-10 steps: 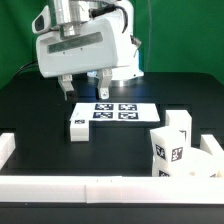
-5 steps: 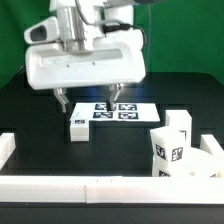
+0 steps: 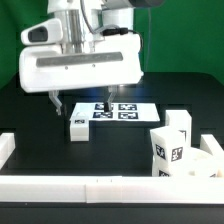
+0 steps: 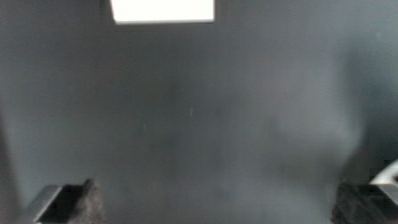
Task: Assemble stool
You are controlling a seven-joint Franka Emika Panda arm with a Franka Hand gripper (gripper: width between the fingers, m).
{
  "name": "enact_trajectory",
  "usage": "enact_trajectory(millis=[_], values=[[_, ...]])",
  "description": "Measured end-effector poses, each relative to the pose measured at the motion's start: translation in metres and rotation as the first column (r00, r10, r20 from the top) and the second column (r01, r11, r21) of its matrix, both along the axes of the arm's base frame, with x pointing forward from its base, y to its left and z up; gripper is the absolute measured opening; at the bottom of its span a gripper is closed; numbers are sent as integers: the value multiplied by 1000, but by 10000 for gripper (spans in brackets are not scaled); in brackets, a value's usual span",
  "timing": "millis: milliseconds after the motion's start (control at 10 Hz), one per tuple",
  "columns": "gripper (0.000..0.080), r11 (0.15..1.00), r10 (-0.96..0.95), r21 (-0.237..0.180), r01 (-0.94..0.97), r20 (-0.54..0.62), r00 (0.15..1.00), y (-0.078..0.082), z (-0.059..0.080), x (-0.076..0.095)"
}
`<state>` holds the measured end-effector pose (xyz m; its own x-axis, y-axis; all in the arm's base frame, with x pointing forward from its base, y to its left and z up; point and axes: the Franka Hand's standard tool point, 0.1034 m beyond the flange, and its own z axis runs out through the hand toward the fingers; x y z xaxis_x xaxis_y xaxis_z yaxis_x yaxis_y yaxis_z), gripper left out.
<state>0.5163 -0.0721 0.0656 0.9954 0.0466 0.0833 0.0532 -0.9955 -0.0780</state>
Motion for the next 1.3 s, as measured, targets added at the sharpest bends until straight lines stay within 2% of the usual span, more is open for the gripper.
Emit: enact_trajectory(millis=[100,200,500,600,700,800,900,1100,1300], values=[[649,1000,18,9,-18,-87,996,3,-9,-4],[649,999,54,0,-55,-85,995,1,-15,-5],[649,999,31,11,-30,-116,993,4,-16,-8],[649,1000,11,20,-8,-167,986,5,-17,-12],[649,999,-33,-1,35,-304,952,-4,-18,-19],[649,998,-39,-57,18,-395,918,-15,-13,-11],[649,995,-71,-95,28,-490,869,-14,-12,-13],[649,996,-64,-93,11,-598,799,-12,-15,-10],[649,998,-47,-69,-3,-711,702,-11,-16,-19]])
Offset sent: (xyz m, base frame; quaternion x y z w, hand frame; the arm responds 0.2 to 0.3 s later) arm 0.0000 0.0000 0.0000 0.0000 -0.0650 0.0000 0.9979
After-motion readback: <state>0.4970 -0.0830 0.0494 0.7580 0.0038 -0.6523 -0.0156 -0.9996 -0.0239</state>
